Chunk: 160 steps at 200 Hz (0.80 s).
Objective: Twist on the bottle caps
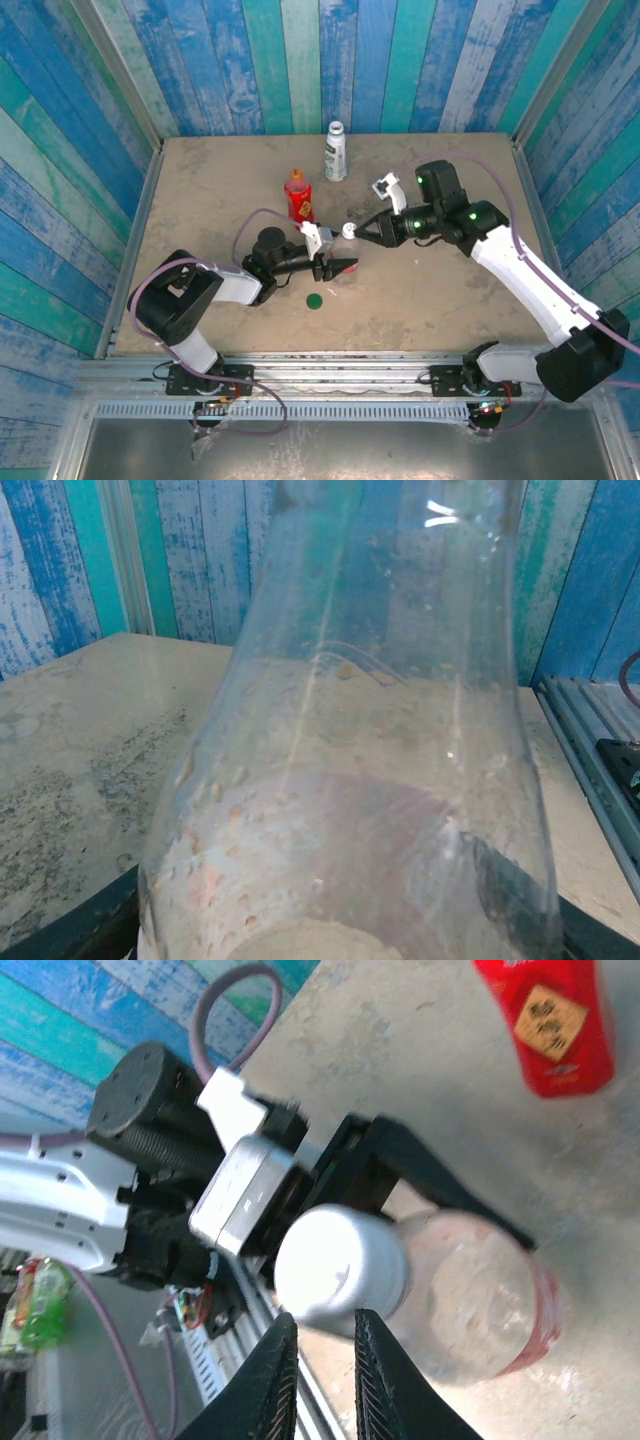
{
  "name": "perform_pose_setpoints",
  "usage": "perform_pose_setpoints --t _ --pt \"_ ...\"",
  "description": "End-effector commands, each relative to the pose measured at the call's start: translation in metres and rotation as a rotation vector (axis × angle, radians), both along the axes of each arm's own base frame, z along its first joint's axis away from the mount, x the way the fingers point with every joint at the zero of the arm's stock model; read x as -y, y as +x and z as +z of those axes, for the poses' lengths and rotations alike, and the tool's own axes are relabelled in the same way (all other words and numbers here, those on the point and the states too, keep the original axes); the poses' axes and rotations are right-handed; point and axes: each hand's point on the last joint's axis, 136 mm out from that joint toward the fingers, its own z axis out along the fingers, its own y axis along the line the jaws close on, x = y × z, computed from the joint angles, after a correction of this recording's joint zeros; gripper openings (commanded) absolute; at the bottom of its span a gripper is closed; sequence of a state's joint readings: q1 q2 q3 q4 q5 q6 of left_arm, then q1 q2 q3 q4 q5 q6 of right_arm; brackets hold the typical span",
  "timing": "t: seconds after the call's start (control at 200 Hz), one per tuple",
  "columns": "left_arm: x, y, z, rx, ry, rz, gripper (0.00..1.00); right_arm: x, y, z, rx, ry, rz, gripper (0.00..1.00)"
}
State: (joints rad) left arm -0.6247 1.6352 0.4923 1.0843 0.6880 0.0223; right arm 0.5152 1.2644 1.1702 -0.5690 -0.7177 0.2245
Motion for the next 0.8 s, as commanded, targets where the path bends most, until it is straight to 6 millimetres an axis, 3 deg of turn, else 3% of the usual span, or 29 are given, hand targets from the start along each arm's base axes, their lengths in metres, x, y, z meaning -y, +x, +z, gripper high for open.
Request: perform_pose_setpoints --t 0.0,0.13,0.205,0.37,0.486,0.651,0.796 --pt "-0.004 0.000 -0.033 -0.100 0.065 0.017 0.68 -0.001 -0.022 0.008 -0.030 0.053 0.053 0.20" --pt "-0.005 0.001 -0.032 -0.081 0.076 0.025 0.68 0.009 -0.018 0.018 0.067 0.023 0.005 0.23" --pt "-0.008 -0.001 -0.028 -0.044 0.081 0.044 0.68 0.016 -0.014 0.025 0.160 -0.014 -0.007 0.38" --pt "-0.008 -0.004 -0.018 0.107 0.168 0.105 0.68 0.030 -0.021 0.036 0.364 -0.136 0.066 0.56" --pt "-0.010 -0.011 -0.010 0.207 0.213 0.122 0.68 0.048 -0.034 0.041 0.556 -0.302 0.140 0.60" --pt "-0.011 -0.024 0.004 0.337 0.242 0.118 0.68 0.047 -0.073 0.036 0.835 -0.431 0.409 0.64" --pt "-0.012 -0.033 0.010 0.404 0.273 0.109 0.68 0.042 -0.077 0.033 0.948 -0.558 0.525 0.64"
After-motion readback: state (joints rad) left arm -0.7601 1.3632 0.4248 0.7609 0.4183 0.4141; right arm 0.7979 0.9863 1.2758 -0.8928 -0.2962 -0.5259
